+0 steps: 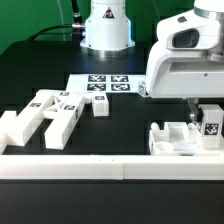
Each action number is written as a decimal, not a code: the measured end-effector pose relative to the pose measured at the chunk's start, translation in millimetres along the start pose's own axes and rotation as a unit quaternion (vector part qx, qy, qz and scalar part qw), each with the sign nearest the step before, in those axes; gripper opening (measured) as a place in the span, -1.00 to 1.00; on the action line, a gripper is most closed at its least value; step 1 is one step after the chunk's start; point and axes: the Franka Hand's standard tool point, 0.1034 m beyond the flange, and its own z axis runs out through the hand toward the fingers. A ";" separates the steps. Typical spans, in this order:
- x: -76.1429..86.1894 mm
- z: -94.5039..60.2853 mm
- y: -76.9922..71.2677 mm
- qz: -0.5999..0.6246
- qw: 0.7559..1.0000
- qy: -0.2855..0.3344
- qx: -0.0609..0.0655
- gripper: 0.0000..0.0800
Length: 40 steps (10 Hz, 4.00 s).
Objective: Assemble chair
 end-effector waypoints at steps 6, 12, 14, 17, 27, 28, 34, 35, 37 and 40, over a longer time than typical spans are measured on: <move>-0.2 0.6 -0.4 0.176 0.984 0.000 0.001 -0.27; 2.9 1.9 1.0 0.466 0.884 0.016 0.030 -0.27; 2.8 2.1 0.9 0.459 0.888 0.017 0.030 0.00; -6.2 2.8 -1.2 0.425 0.905 -0.006 0.008 0.54; -6.2 3.5 -2.8 -0.026 1.000 -0.003 0.002 0.62; -5.9 3.0 -3.2 -0.038 0.999 -0.003 0.002 0.62; -5.3 3.3 -0.1 -0.209 0.978 -0.002 -0.008 0.34; -5.3 3.4 0.3 -0.209 0.978 -0.002 -0.009 -0.12; -5.2 3.6 0.6 -0.198 0.980 -0.002 -0.009 -0.28; -6.2 3.7 -0.6 -0.138 0.990 -0.004 -0.008 -0.28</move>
Offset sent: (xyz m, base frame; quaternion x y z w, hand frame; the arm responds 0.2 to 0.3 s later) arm 0.0000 0.0000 0.0000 0.0000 0.0000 0.1296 0.9916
